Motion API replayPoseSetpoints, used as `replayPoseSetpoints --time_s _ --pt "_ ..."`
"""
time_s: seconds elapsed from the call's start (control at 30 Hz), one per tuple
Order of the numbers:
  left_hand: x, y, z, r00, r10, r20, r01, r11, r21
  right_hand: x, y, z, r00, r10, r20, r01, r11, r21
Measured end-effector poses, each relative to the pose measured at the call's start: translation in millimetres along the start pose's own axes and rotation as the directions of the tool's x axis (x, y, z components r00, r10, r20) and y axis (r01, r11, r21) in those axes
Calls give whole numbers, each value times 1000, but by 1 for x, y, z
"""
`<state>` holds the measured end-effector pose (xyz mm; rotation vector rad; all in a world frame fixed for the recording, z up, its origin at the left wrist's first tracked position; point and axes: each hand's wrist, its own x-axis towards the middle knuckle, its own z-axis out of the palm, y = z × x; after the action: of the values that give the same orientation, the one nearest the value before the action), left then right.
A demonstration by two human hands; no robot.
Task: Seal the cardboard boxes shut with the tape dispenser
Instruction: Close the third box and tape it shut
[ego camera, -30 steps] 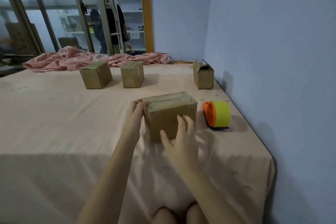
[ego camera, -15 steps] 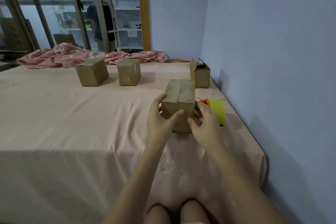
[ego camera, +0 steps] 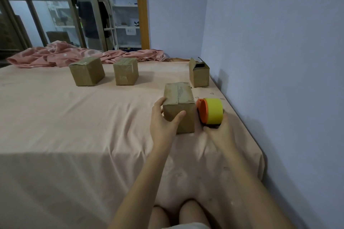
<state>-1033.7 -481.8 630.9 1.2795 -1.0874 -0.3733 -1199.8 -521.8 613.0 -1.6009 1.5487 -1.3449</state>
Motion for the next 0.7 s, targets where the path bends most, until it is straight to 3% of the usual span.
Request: replayPoseSetpoints --time_s 0.13,0.27,0.37,0.43,0.5,0.57,0.7 --pt "1 3 -6 997 41 60 -44 998 45 7 6 -4 997 0 78 11 990 -138" --pt "-2 10 -16 986 152 62 -162 955 250 8 -9 -14 995 -91 44 93 994 -52" --pt "-13 26 -16 907 419 29 -370 765 527 5 -31 -29 982 -175 -66 173 984 -35" --pt "-23 38 -7 817 571 80 -501 634 588 1 -50 -42 971 -191 -143 193 981 -1" --pt "-34 48 5 763 624 169 -588 561 583 -4 -71 -57 962 -198 -186 211 976 54" --pt "-43 55 17 764 592 258 -625 578 525 -12 -92 -72 959 -206 -197 240 956 167" --pt "-54 71 28 845 393 363 -518 770 372 -29 -117 -87 969 -161 -189 235 842 485"
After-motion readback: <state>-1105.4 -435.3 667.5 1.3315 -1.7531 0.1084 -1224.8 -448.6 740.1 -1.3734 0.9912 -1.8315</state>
